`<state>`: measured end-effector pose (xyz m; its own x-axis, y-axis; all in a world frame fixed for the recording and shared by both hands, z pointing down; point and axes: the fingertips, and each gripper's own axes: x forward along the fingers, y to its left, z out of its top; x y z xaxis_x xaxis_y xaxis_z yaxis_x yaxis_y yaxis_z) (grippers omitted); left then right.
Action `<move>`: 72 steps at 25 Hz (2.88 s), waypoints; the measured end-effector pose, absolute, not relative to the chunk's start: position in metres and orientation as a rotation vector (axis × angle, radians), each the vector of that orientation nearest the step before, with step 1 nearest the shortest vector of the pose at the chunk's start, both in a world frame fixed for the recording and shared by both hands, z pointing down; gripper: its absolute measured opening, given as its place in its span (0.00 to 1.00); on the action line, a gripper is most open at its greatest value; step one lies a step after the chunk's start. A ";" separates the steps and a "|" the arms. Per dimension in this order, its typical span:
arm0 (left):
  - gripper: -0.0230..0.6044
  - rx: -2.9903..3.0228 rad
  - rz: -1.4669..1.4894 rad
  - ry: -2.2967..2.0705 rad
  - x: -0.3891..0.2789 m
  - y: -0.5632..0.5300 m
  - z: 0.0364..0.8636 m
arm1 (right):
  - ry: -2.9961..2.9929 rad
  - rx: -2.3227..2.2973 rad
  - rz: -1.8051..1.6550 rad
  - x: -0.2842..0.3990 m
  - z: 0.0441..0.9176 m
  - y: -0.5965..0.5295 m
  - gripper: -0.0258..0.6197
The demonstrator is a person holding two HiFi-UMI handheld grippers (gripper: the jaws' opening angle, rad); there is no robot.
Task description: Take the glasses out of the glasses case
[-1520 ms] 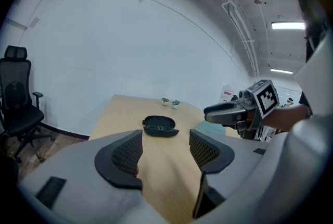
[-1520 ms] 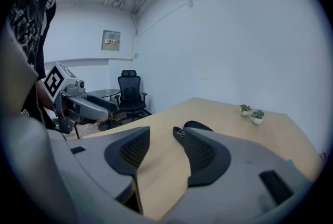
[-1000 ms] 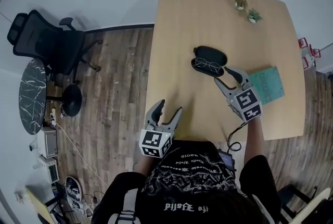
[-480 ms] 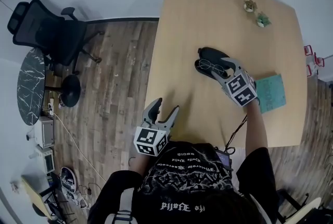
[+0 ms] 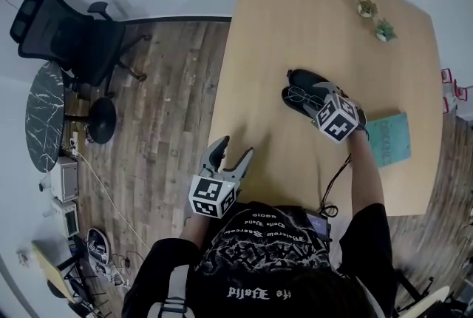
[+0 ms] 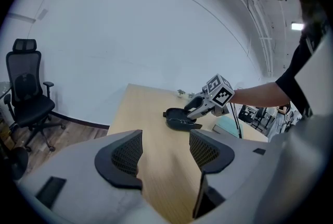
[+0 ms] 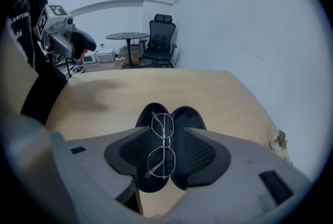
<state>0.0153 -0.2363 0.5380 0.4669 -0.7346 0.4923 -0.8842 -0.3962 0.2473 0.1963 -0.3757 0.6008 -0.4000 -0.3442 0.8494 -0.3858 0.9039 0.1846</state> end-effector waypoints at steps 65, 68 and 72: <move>0.50 2.208 0.597 -1.293 0.019 -0.248 0.590 | -2.176 0.617 0.299 0.199 0.633 -0.397 0.20; 0.50 2.210 0.585 -1.293 0.020 -0.253 0.588 | -2.195 0.659 0.303 0.200 0.627 -0.398 0.20; 0.50 2.225 0.582 -1.290 0.024 -0.254 0.586 | -2.212 0.687 0.306 0.204 0.623 -0.398 0.20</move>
